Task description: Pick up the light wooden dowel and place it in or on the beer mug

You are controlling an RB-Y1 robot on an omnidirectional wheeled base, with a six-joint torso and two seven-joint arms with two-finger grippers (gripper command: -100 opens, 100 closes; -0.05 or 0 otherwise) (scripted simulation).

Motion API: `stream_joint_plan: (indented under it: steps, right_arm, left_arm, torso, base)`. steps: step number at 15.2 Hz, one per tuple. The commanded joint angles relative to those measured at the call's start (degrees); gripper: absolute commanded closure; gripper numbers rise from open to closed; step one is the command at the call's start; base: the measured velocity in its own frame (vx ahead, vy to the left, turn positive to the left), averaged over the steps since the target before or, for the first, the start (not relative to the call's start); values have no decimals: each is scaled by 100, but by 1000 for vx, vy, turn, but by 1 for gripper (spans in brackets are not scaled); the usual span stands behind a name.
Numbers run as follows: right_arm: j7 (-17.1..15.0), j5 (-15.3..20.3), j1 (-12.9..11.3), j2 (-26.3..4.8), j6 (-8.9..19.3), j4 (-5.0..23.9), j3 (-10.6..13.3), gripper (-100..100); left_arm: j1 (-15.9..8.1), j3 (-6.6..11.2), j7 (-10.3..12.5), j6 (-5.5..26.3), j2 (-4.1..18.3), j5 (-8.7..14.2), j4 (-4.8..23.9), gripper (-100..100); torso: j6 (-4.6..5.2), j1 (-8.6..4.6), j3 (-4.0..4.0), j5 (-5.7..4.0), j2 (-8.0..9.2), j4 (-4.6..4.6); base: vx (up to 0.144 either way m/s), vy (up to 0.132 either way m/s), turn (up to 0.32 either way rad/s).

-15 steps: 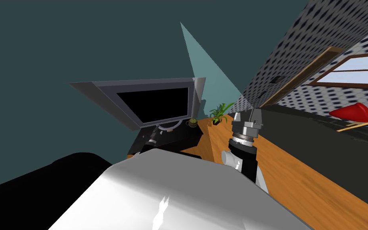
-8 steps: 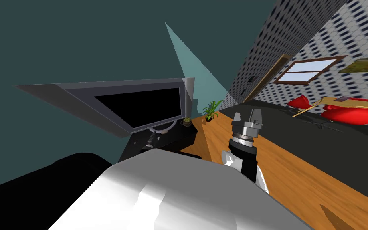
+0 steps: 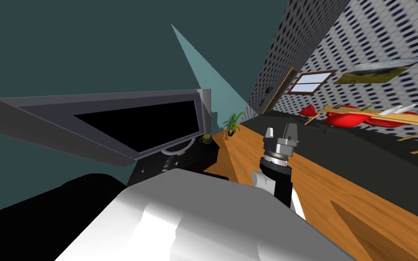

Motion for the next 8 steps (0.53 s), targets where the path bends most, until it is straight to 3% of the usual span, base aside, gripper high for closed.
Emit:
stream_joint_plan:
  steps: [1, 2, 3, 5, 6, 7, 8]
  right_arm:
    - [0, 0, 0, 0, 0, 0, 0, 0]
    - [0, 0, 0, 0, 0, 0, 0, 0]
    - [0, 0, 0, 0, 0, 0, 0, 0]
    - [0, 0, 0, 0, 0, 0, 0, 0]
    - [0, 0, 1, 0, 0, 0, -1, 0]
    - [0, 0, 0, 0, 0, 0, 0, 0]
    - [0, 0, 0, 0, 0, 0, 0, 0]
  left_arm:
    - [3, 29, 197, 20, 45, -5, 286, -100]
    - [3, 29, 197, 20, 45, -5, 291, -100]
    - [56, 70, 433, 87, 89, -16, 515, -100]
    - [56, 70, 452, 87, 89, -16, 569, -100]
    - [110, 112, 692, 153, 125, -28, 770, -100]
    - [110, 112, 706, 153, 125, -28, 845, -100]
    - [164, 154, 915, 218, 154, -39, 1049, -100]
  torso:
    - [0, 0, 0, 0, 0, 0]
    - [1, -1, -1, 0, -2, 0]
    - [-1, -1, -1, 0, -3, 0]
    - [2, 3, -1, 0, -3, 0]
    - [-2, 4, -1, 1, -2, 0]
    - [-2, 5, -1, 1, -1, 0]
    - [4, 4, -3, 1, -6, 0]
  base:
    - [18, -19, -359]
    - [15, -14, -223]
    - [12, -8, -231]
    - [12, -2, -272]
    - [11, -1, -189]
    - [34, -9, -401]
    - [48, -13, -422]
